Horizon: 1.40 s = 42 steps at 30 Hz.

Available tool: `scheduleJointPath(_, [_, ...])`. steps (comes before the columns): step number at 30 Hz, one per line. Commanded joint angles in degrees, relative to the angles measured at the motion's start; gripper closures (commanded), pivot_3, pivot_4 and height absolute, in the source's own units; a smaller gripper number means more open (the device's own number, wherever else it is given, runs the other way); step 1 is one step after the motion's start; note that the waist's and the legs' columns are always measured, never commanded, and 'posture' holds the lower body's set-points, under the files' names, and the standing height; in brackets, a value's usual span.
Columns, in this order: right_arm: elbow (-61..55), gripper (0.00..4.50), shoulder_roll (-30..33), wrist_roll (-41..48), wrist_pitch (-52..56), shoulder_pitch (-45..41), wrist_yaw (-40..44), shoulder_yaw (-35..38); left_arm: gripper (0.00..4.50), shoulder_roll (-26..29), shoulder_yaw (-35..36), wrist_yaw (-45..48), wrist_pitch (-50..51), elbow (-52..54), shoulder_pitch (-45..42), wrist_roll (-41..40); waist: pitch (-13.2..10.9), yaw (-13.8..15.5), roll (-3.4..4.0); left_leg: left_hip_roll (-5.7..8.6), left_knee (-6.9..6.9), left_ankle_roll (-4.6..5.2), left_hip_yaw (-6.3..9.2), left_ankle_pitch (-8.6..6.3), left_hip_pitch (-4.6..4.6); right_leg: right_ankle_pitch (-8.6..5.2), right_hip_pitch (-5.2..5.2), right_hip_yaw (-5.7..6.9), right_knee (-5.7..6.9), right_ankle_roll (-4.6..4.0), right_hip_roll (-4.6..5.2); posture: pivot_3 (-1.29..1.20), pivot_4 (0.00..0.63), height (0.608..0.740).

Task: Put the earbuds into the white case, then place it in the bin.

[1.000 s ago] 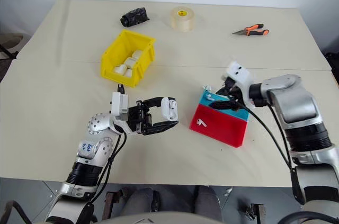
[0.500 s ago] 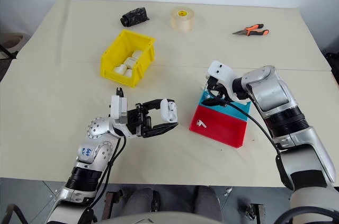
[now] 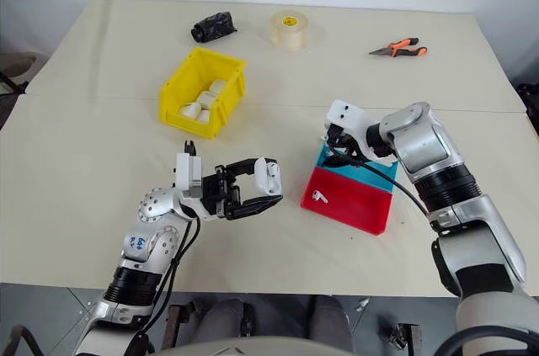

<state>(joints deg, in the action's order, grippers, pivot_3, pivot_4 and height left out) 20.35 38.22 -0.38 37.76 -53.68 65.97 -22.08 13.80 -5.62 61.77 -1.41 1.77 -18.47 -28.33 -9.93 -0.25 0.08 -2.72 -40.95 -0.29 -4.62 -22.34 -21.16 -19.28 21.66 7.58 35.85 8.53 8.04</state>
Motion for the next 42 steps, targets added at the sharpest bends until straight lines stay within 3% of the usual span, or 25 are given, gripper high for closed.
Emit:
scheduleJointPath(1, [-0.05, 2.61, -0.47, -0.54, -0.22, -0.55, -0.13, 0.59, 1.70, -0.44, 0.03, -0.10, -0.86, 2.01, -0.24, -0.68, 0.00, -0.02, 0.00, 0.00, 0.00, 0.00, 0.00, 0.00, 0.00, 0.00, 0.00, 0.00, 0.00, 0.00, 0.00, 0.00, 0.150, 0.740])
scheduleJointPath(25, [1.16, 2.61, 1.19, -3.55, -1.17, 0.32, 2.29, -0.29, 1.70, -0.09, 0.30, -0.19, -0.64, 2.41, -0.30, -0.85, 0.01, 0.05, 0.01, 0.00, 0.00, 0.00, 0.02, 0.00, 0.01, 0.00, -0.02, 0.01, 0.00, 0.00, 0.00, 0.00, 0.150, 0.740])
scheduleJointPath(31, [1.07, 3.97, 0.72, -3.47, -1.26, 1.07, 1.96, 0.00, 1.70, 0.00, 0.29, -0.20, -0.50, 2.57, -0.31, -0.88, 0.01, 0.03, 0.01, 0.00, 0.00, 0.00, 0.02, 0.00, 0.02, 0.00, -0.03, 0.01, 0.00, 0.00, 0.00, 0.00, 0.150, 0.740])
scheduleJointPath(38, [-0.41, 3.97, 1.80, -3.27, -1.93, 1.88, 1.23, 1.30, 1.70, 0.24, 0.35, -0.26, -0.39, 2.89, -0.10, -0.92, 0.01, 0.04, 0.01, 0.00, -0.02, 0.00, 0.02, 0.00, 0.03, 0.00, -0.05, 0.00, 0.01, 0.00, 0.00, 0.00, 0.150, 0.740])
scheduleJointPath(42, [-4.22, 3.97, 3.90, 0.22, -2.25, 2.63, 2.20, 6.44, 1.70, 0.43, 0.38, -0.12, -0.22, 3.13, 0.06, -1.09, 0.01, 0.29, 0.01, 0.00, -0.02, 0.00, 0.04, 0.00, 0.00, 0.00, -0.05, 0.01, 0.01, 0.00, 0.01, 0.00, 0.150, 0.740])
